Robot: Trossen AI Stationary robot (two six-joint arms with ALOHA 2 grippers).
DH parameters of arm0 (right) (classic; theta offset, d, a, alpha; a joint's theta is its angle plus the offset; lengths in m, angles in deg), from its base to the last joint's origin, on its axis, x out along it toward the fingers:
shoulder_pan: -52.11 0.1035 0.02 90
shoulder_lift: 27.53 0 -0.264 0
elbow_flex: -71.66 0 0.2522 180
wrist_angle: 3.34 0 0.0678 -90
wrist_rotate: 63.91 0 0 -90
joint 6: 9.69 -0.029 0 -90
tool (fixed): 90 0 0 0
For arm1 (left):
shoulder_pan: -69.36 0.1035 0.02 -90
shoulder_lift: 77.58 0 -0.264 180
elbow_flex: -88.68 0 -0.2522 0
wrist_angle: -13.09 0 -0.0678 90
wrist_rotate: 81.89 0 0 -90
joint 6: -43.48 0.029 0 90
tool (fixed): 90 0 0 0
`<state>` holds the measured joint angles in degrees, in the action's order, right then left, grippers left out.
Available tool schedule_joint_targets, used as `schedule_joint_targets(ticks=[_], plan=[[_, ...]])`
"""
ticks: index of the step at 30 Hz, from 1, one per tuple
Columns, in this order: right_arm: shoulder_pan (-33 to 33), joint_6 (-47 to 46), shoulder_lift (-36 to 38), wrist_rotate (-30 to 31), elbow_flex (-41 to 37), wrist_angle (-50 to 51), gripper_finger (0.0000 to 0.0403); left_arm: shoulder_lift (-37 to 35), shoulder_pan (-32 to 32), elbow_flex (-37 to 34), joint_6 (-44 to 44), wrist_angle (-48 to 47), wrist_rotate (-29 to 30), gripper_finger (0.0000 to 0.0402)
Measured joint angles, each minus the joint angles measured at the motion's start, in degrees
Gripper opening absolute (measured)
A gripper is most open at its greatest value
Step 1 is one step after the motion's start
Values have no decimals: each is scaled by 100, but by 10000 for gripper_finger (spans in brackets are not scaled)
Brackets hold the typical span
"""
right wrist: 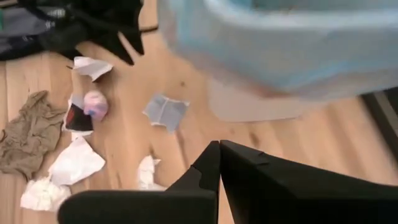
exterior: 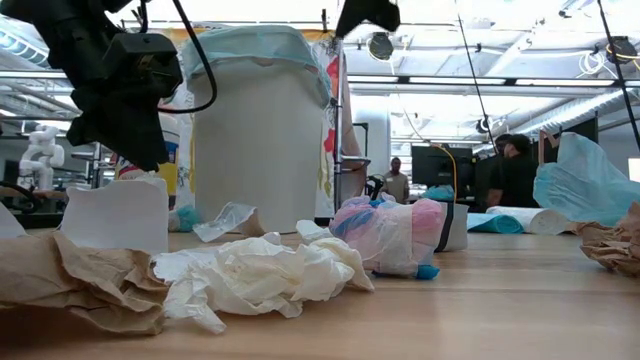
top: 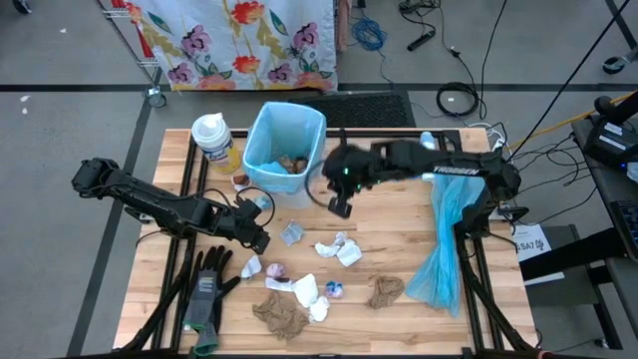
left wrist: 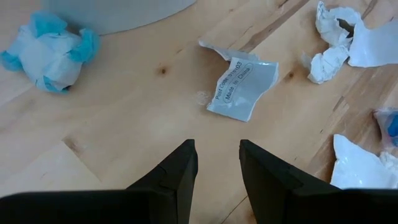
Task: Place trash/remove bag and relplace
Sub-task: Adjust the trash bin
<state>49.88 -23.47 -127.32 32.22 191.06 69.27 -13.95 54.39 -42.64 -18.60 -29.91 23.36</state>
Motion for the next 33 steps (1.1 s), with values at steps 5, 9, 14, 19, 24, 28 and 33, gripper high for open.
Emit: schedule_joint_targets(ticks=[5, 9, 14, 19, 24, 28, 33], plan=[[371, -906, 530, -47, -2215, -2119, 1, 0, 0, 0, -7, -96, 162, 125], [656, -1731, 890, -54, -3614, -3564, 0, 0, 0, 0, -37, -247, 296, 125], [936, -2437, 1231, -50, -4801, -4135, 0, 1, 5, 2, -302, -594, 453, 125], [1066, -2738, 1537, -47, -5850, -4970, 0, 0, 103, 2, -484, -681, 455, 125], [1063, -2843, 1800, -239, -6641, -5856, 0, 0, 339, 2, -520, -632, 430, 98], [1053, -2743, 1971, -481, -6987, -6043, 0, 1, 514, 2, -819, -729, 384, 59], [1055, -2452, 2159, -654, -7256, -6051, 0, 0, 772, 2, -1309, -794, 384, 7]])
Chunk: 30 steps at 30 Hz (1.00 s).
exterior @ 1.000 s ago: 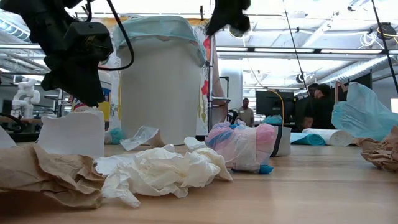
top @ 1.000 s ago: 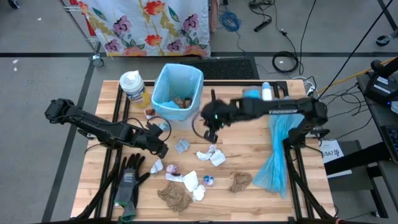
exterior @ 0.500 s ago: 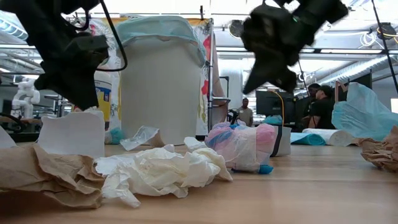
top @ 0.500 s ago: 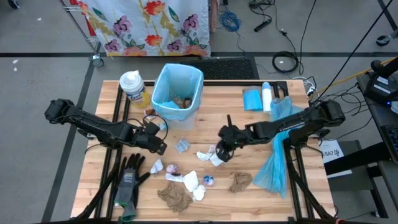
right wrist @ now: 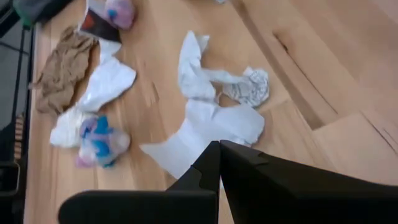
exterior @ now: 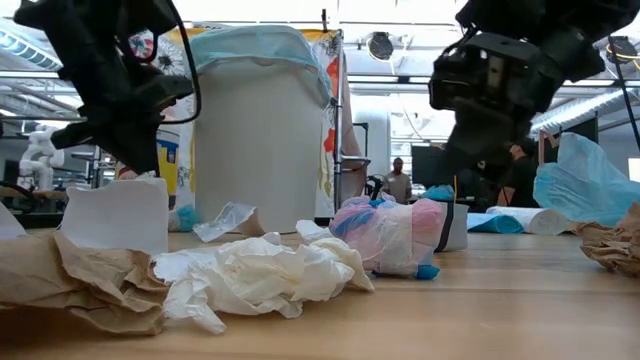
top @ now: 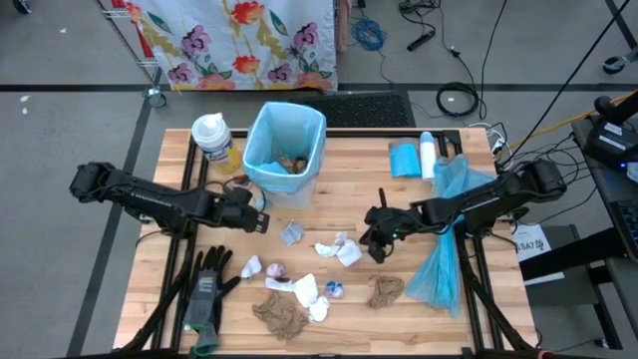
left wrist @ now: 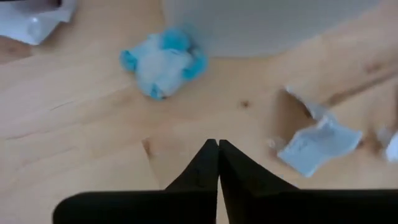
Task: Place trash/remove bag and relplace
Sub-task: Adjust the trash bin
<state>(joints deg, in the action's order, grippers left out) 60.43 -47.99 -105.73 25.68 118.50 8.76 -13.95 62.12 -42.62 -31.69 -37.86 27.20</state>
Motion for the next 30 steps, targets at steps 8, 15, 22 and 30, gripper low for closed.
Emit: schedule_joint_targets(ticks=[8, 15, 22, 30], plan=[[62, 129, 326, 2, -529, -312, 0, 0, 450, 0, -1016, -461, 53, 3], [118, 0, 547, -144, -905, -1002, 0, 0, 923, 0, -1600, -717, 521, 1], [118, -2, 567, -294, -905, -1062, 0, 0, 1595, 0, 182, 605, 988, 1], [118, -74, 567, -424, -905, -1058, 0, 240, 2210, 2, 2017, 2440, 244, 0]])
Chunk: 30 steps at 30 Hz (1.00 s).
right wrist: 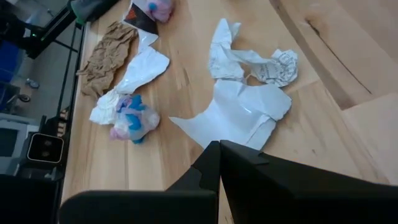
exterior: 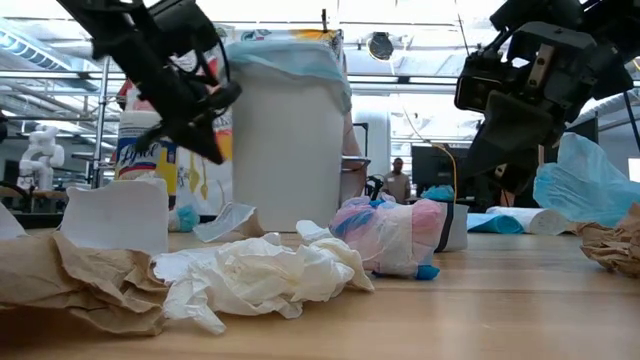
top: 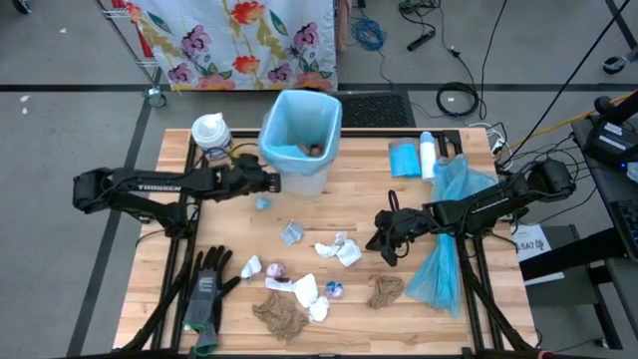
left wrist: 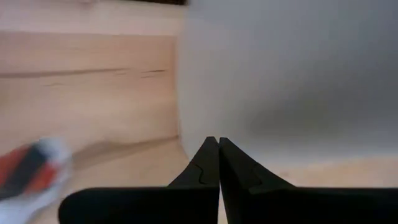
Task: Place trash/remove bag and relplace
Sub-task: Adjust the trash bin, then put the white paper into the trash bin
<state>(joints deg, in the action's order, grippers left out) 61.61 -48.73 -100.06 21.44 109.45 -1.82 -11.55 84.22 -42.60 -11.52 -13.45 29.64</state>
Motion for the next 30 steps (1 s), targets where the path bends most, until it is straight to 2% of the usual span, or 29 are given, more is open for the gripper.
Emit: schedule_joint_targets(ticks=[5, 13, 16, 22, 30], plan=[[0, -55, 0, 0, 0, 1, 0, 570, 27, 0, 471, 1261, -725, 0], [-2, -43, -2, 24, 0, 6, 0, 1763, -132, 0, 510, 3180, -2050, 0], [-6, -29, -2, 26, 0, 13, 0, 1928, -303, 2, 634, 3497, -2444, 0], [-108, 23, -4, 31, 0, 23, 0, 1669, -707, 13, 348, 2819, -2466, 0], [-168, 116, -4, 24, 0, 30, 0, 631, -1149, 20, 131, 632, -1812, 0]])
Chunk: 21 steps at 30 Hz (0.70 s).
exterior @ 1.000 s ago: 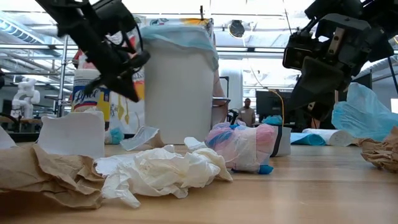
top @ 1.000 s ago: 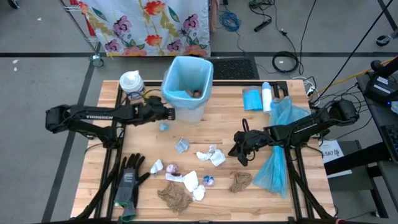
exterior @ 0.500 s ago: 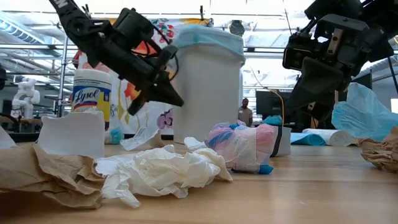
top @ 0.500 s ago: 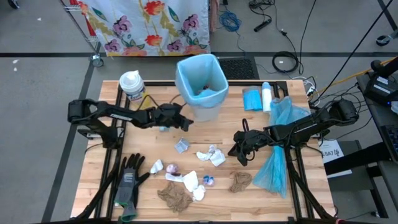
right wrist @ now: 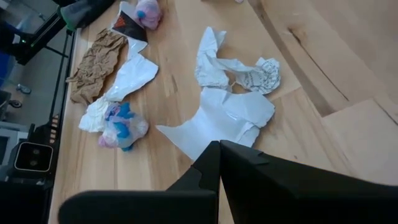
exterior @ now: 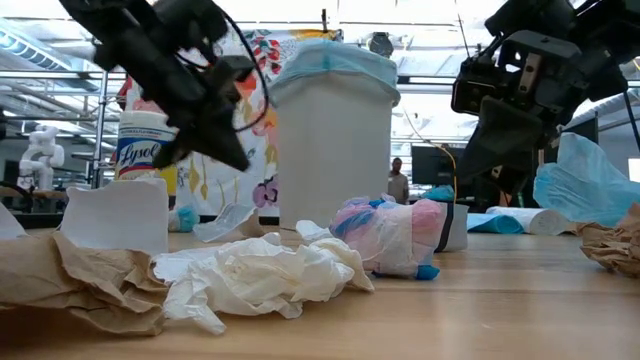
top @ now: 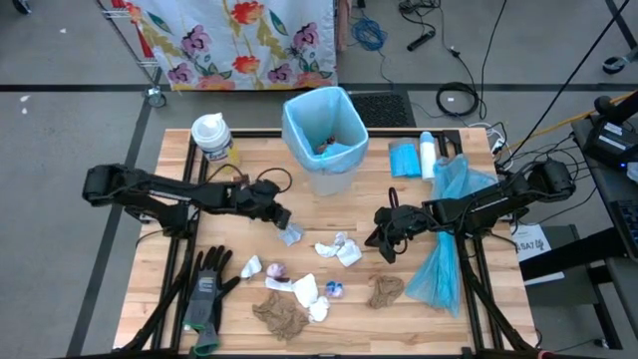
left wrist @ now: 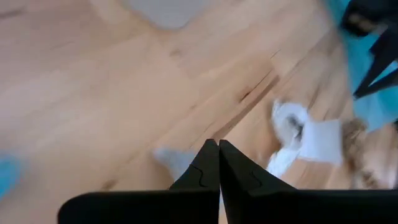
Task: Place trash/remove bag and relplace
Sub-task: Put the white paper into the trash bin
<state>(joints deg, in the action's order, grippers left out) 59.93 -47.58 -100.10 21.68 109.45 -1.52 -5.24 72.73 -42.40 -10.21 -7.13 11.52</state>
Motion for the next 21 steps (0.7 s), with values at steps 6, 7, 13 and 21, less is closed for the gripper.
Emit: schedule_joint_targets(ticks=[6, 7, 13, 21], plan=[[0, 125, -2, 0, 0, 19, 0, -547, -41, -4, 0, -678, 17, 15], [0, 139, -2, 2, 0, 27, 0, -592, -41, -4, -2, -654, 17, 22], [0, 217, -2, 7, 0, 76, 0, -647, -41, -4, -371, -332, 41, 74], [0, 450, -2, 17, 0, 174, 0, -637, -41, -4, -596, -175, 225, 163]])
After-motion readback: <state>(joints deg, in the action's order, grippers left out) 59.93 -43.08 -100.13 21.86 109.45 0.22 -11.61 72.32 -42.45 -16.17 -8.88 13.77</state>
